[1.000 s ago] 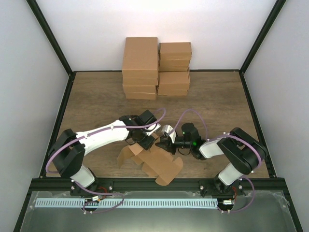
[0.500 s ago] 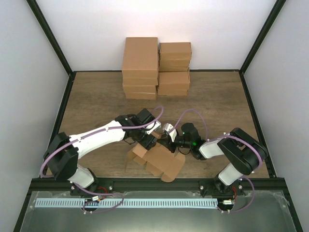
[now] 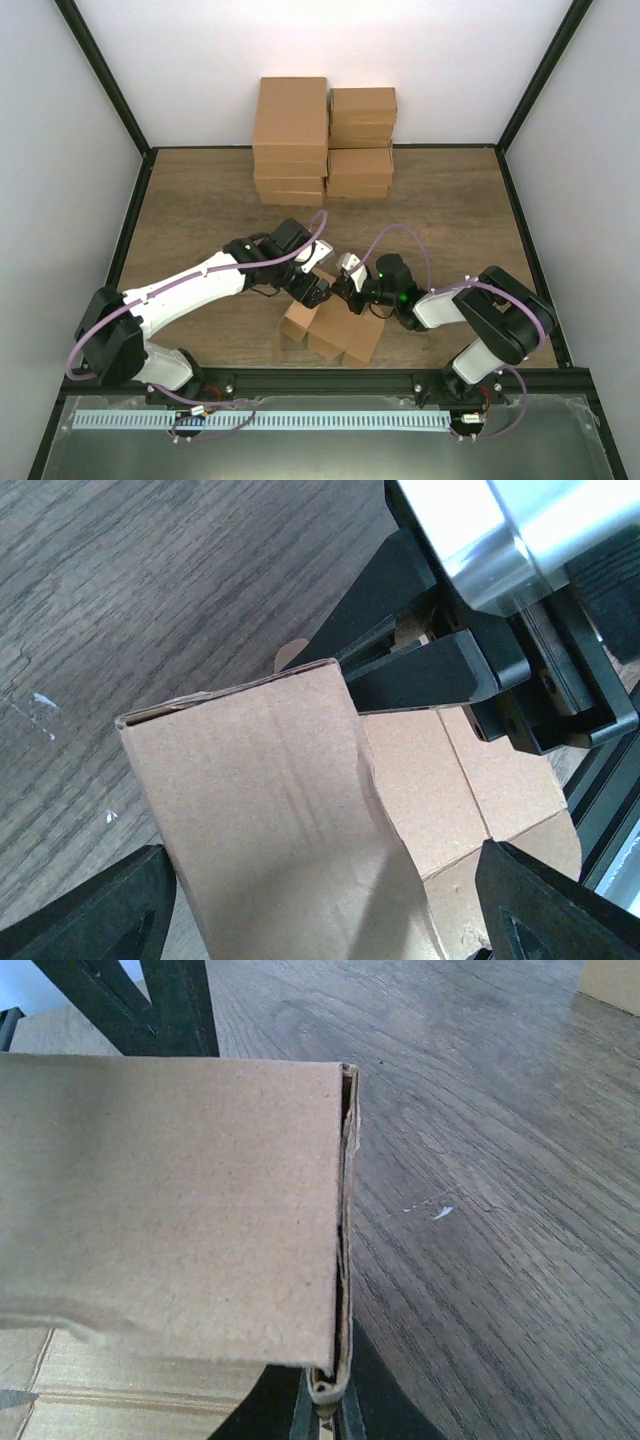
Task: Fold the paper box
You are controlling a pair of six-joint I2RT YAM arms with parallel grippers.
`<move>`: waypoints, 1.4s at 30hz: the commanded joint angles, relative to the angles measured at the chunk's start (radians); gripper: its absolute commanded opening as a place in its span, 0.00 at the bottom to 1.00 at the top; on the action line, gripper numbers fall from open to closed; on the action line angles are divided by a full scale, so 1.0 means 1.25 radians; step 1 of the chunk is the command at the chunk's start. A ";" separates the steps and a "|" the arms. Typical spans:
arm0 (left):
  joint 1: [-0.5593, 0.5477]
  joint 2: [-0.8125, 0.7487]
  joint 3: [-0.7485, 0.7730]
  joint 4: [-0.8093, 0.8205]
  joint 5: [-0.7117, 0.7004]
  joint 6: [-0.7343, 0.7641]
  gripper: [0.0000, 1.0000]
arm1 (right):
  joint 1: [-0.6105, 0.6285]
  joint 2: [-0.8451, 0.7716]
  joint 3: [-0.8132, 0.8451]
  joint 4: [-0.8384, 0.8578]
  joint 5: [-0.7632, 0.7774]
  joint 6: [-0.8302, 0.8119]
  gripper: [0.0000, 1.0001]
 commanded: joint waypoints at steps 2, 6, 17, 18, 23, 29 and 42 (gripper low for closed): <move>0.013 -0.005 -0.011 0.039 0.049 -0.003 0.83 | 0.009 -0.013 0.020 0.019 0.011 -0.006 0.01; 0.019 -0.003 -0.014 0.041 0.051 -0.004 0.80 | 0.009 -0.015 0.017 0.019 0.010 -0.005 0.01; 0.076 -0.059 -0.039 0.098 0.106 -0.054 0.88 | 0.010 -0.059 0.009 -0.016 0.050 0.005 0.04; 0.086 -0.068 -0.042 0.106 0.112 -0.059 0.88 | 0.010 -0.068 0.006 -0.022 0.064 0.009 0.04; 0.137 -0.111 -0.078 0.166 0.119 -0.108 0.88 | 0.015 -0.121 0.007 -0.100 0.151 0.044 0.04; 0.188 -0.158 -0.143 0.270 0.140 -0.166 0.89 | 0.020 -0.169 0.018 -0.191 0.298 0.104 0.01; 0.256 -0.144 -0.158 0.299 0.029 -0.251 1.00 | 0.021 -0.125 0.037 -0.197 0.385 0.148 0.01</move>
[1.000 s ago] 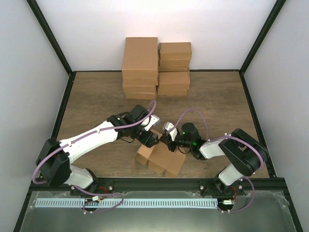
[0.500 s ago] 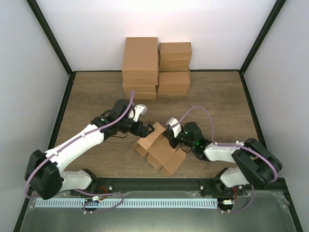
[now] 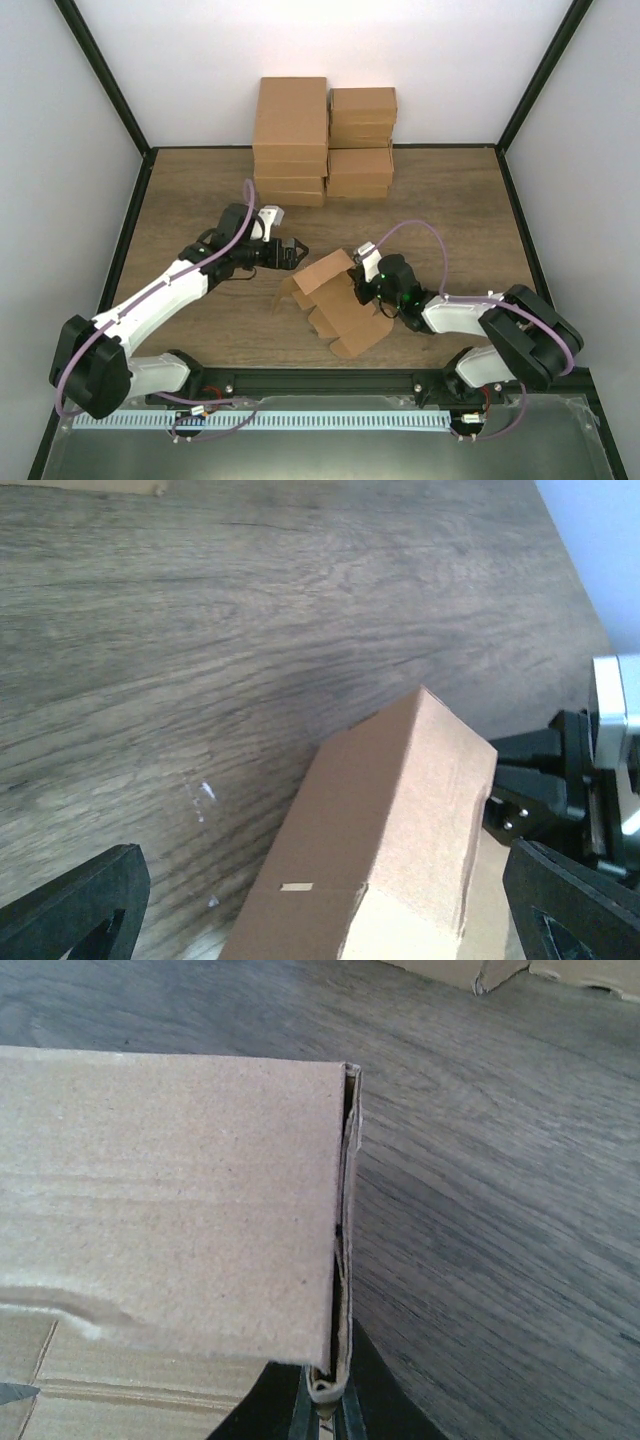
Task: Fold the paper box
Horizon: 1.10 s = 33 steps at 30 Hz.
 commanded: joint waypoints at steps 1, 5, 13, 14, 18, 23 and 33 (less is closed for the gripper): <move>0.014 0.014 0.015 0.018 -0.057 -0.041 1.00 | 0.008 0.019 0.035 0.020 0.013 0.016 0.01; 0.015 0.030 0.008 0.050 -0.032 -0.033 1.00 | 0.008 0.026 0.038 0.027 0.014 0.050 0.01; 0.015 0.044 0.021 0.055 -0.037 -0.005 1.00 | 0.008 0.027 0.067 -0.039 0.045 0.154 0.01; 0.015 0.044 0.022 0.055 -0.037 -0.001 1.00 | 0.008 0.030 0.076 -0.057 0.045 0.161 0.01; 0.015 0.048 0.031 0.054 -0.043 0.007 1.00 | 0.008 0.026 0.082 -0.076 0.041 0.162 0.01; 0.016 0.041 0.036 0.053 -0.059 0.014 1.00 | 0.008 0.004 0.070 -0.088 0.087 0.158 0.04; 0.015 0.051 0.028 0.073 -0.037 0.018 1.00 | 0.008 0.006 0.061 -0.069 0.018 0.117 0.01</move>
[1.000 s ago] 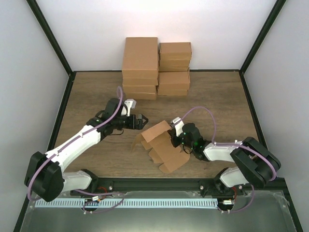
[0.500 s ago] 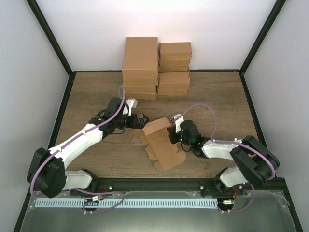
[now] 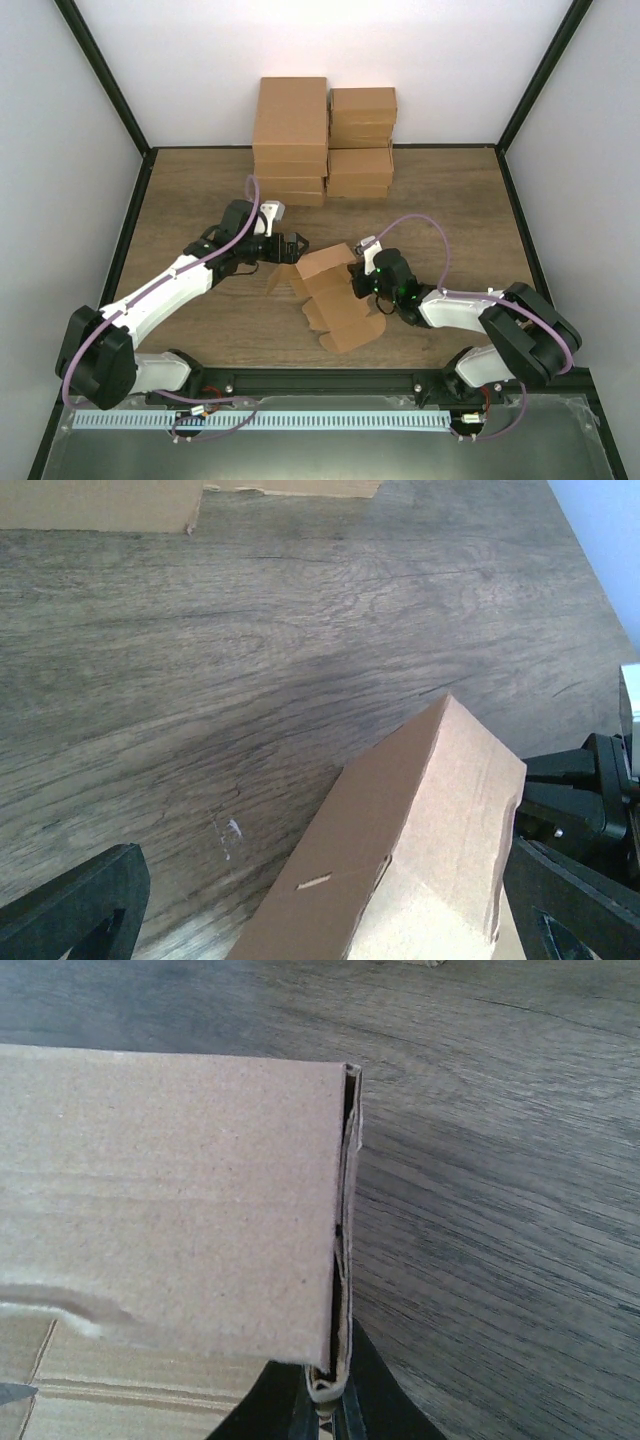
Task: Fold the paper box
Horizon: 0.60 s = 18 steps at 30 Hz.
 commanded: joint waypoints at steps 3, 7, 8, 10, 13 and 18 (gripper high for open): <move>0.003 0.023 0.012 0.041 0.037 0.017 1.00 | 0.008 -0.001 0.009 0.015 -0.037 -0.041 0.06; 0.004 0.070 0.019 0.049 0.108 0.024 0.95 | 0.008 0.020 0.019 0.027 -0.043 -0.063 0.09; 0.003 0.082 0.021 0.050 0.120 0.025 0.94 | 0.008 0.026 0.022 0.030 -0.038 -0.063 0.09; 0.003 0.105 0.026 0.054 0.135 0.025 0.92 | 0.008 0.038 0.027 0.042 -0.034 -0.064 0.09; 0.003 0.129 0.031 0.059 0.149 0.027 0.92 | 0.008 0.052 0.026 0.066 -0.025 -0.062 0.11; 0.003 0.168 0.045 0.074 0.183 0.030 0.88 | 0.008 0.071 0.016 0.125 -0.001 -0.057 0.20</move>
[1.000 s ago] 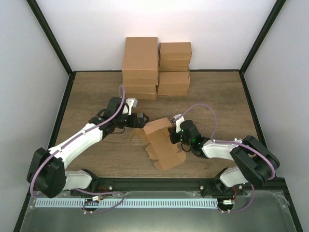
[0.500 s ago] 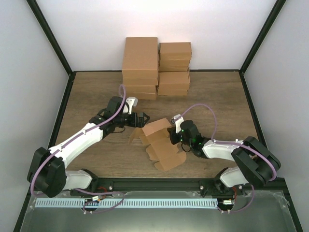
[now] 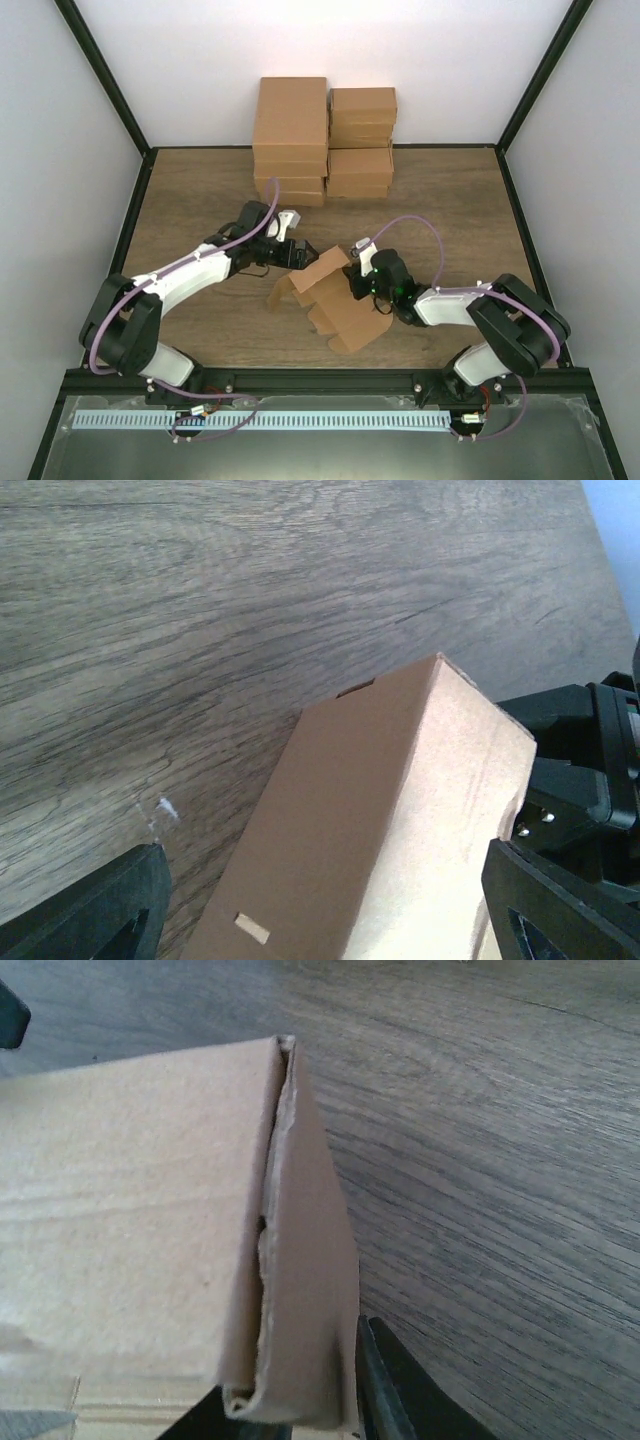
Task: Fold the paper box
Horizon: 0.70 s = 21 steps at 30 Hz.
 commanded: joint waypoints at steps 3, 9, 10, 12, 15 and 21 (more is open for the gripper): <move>0.004 0.043 0.036 0.048 0.069 0.017 0.87 | 0.008 0.022 -0.006 0.146 0.032 0.009 0.27; 0.003 0.083 0.041 0.076 0.099 0.020 0.85 | 0.009 0.073 -0.092 0.433 -0.004 -0.011 0.38; 0.003 0.093 0.044 0.081 0.112 0.023 0.85 | 0.009 0.090 -0.109 0.496 -0.010 -0.019 0.39; 0.003 0.118 0.055 0.084 0.134 0.028 0.85 | 0.010 0.132 -0.104 0.557 -0.007 -0.030 0.39; 0.005 0.141 0.068 0.103 0.170 0.019 0.83 | 0.009 0.181 -0.076 0.598 0.005 -0.037 0.36; 0.006 0.153 0.090 0.106 0.214 0.016 0.83 | 0.009 0.235 -0.042 0.672 0.004 -0.056 0.34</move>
